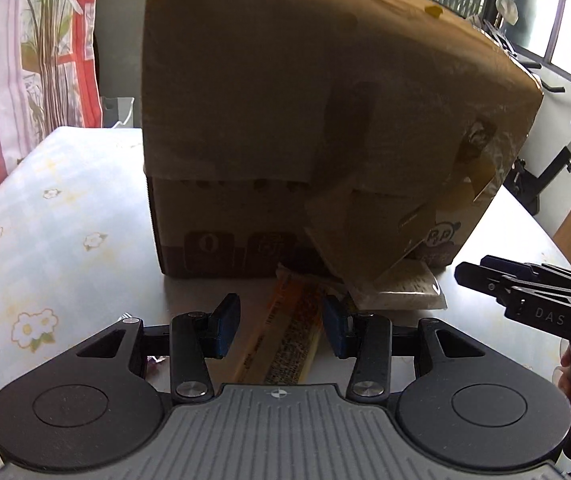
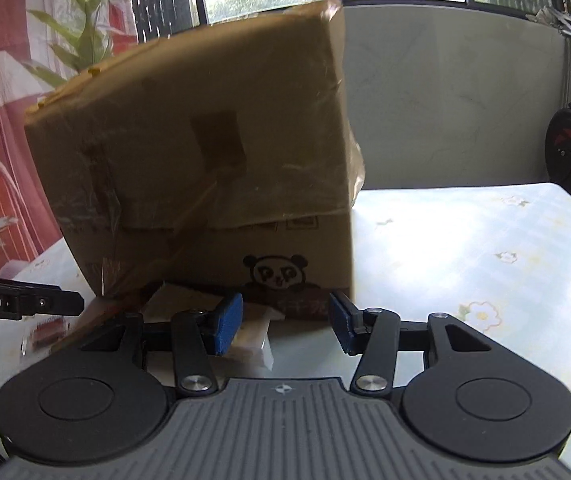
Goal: Organize snacks
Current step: 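Grasp the long bread bar with left tool while right grasps the cracker pack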
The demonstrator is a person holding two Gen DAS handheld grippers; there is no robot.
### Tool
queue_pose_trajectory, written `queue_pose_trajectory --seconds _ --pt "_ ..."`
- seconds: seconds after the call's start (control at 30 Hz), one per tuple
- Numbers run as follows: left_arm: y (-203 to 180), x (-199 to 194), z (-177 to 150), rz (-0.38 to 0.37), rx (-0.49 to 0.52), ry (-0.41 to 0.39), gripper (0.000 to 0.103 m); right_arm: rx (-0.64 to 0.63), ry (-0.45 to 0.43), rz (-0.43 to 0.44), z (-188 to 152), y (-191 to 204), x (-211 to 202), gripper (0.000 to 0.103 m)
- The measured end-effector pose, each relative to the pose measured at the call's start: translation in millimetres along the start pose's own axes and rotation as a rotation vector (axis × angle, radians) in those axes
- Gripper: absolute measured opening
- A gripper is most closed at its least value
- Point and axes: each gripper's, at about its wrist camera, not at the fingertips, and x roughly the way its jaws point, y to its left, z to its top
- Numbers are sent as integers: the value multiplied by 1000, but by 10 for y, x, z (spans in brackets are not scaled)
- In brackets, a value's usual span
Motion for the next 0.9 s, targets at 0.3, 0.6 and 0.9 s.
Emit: queue_pose_trajectory --seconds 0.3,0.6,0.9 --pt "-23 163 -169 37 17 67 47 -26 121 101 -56 111 172 51" --pt "62 54 -280 65 -45 68 42 -77 214 221 -63 292 17 53" --pt "138 16 -326 58 -105 74 42 -310 189 207 98 461 224 61"
